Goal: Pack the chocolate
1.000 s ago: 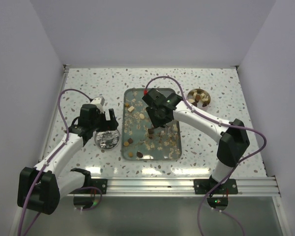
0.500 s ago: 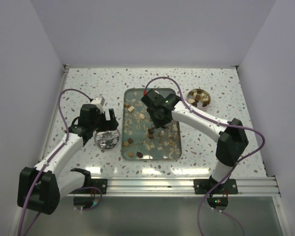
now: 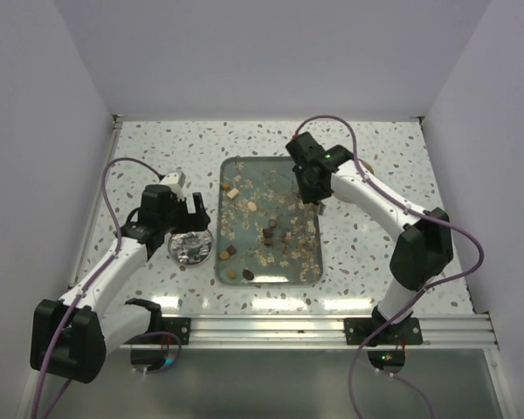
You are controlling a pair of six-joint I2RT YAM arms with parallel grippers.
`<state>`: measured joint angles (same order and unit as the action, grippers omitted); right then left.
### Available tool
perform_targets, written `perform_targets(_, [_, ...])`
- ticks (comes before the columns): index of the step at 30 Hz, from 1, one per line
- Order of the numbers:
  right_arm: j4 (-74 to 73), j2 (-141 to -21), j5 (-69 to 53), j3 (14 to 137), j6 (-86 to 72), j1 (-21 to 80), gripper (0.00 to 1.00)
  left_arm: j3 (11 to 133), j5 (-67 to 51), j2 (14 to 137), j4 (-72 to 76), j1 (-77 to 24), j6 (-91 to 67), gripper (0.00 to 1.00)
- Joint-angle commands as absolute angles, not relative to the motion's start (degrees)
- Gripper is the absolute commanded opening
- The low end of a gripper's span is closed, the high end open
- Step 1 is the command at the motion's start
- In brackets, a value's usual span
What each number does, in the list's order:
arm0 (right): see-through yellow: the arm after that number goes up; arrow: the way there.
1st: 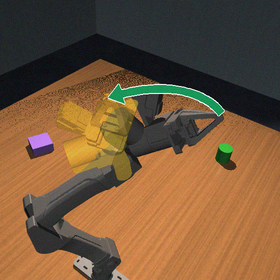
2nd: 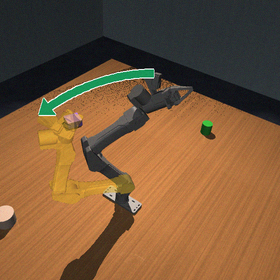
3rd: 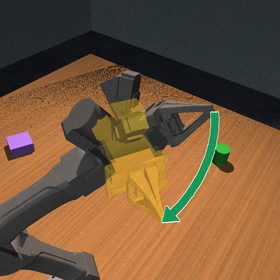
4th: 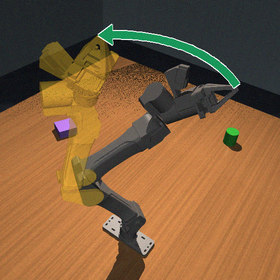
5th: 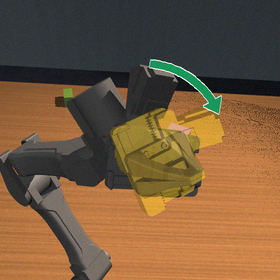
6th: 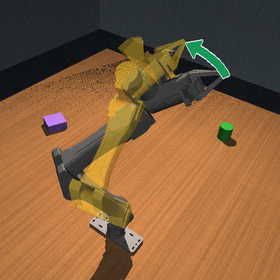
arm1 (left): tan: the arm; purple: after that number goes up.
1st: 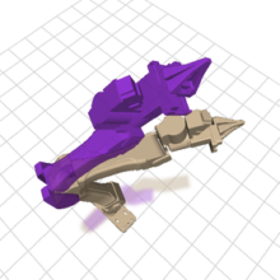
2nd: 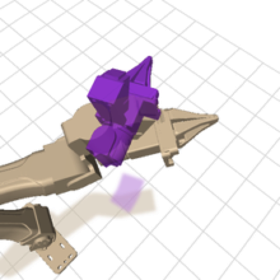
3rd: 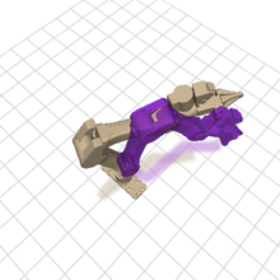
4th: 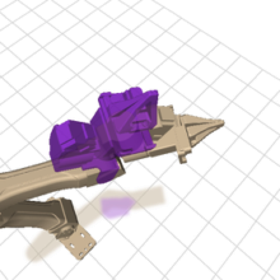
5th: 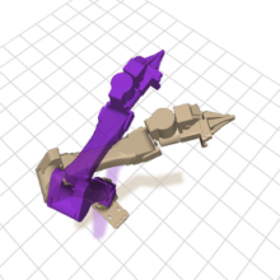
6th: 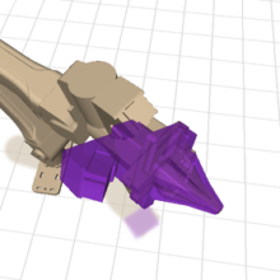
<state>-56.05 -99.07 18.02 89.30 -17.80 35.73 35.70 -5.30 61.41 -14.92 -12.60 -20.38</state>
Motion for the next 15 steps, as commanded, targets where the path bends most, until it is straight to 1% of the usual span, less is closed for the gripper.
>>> perform_targets(1, [-54.93, -93.26, 18.28, 90.70, -14.68, 29.29, 0.27, 35.24, -4.92, 59.86, -13.62, -12.31, -18.99, 1.00])
perform_targets(7, [-55.63, -89.48, 16.53, 91.58, -11.17, 18.57, 0.27, 35.24, -5.10, 59.77, -13.62, -12.30, -19.07, 1.00])
perform_targets(10, [-55.37, -87.98, 15.82, 90.36, -9.93, 14.96, 0.27, 35.42, -5.10, 59.77, -13.80, -12.30, -19.07, 1.00])
perform_targets(15, [-54.93, -87.10, 14.68, 89.38, -9.05, 12.75, 0.27, 35.68, -5.01, 59.94, -14.15, -12.31, -18.90, 1.00])
